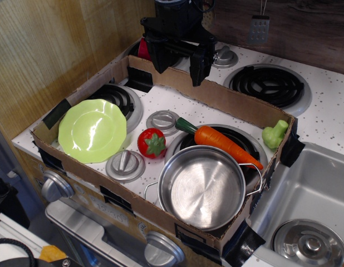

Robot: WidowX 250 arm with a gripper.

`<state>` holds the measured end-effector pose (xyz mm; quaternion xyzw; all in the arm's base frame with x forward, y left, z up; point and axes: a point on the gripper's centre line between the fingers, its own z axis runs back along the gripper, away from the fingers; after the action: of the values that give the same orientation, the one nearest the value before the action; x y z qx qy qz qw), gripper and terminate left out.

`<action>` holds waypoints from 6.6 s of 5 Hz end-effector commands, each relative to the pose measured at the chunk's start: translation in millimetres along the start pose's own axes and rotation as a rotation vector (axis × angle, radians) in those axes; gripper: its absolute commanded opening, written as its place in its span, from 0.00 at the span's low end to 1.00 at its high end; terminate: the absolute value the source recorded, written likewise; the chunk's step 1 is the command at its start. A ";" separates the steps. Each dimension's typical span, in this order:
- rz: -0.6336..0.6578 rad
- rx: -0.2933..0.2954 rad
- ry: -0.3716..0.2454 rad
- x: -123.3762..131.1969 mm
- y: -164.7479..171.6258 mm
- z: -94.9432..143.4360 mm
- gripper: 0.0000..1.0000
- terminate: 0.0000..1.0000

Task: Put carrot on plate

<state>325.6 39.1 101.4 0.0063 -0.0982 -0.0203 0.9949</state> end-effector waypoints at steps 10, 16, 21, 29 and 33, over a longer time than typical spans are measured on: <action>-1.471 0.015 -0.050 -14.2 -35.7 -43.7 1.00 0.00; -1.292 -0.105 0.000 -20.7 -26.4 -60.8 0.00 0.00; -0.642 -0.099 -0.033 -44.8 73.3 15.1 0.00 0.00; -0.262 0.134 0.073 -127.3 114.7 -34.7 0.00 0.00; -0.352 0.143 0.068 -114.9 132.4 -29.8 1.00 0.00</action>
<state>227.5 170.4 41.5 0.0761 -0.0470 -0.1909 0.9775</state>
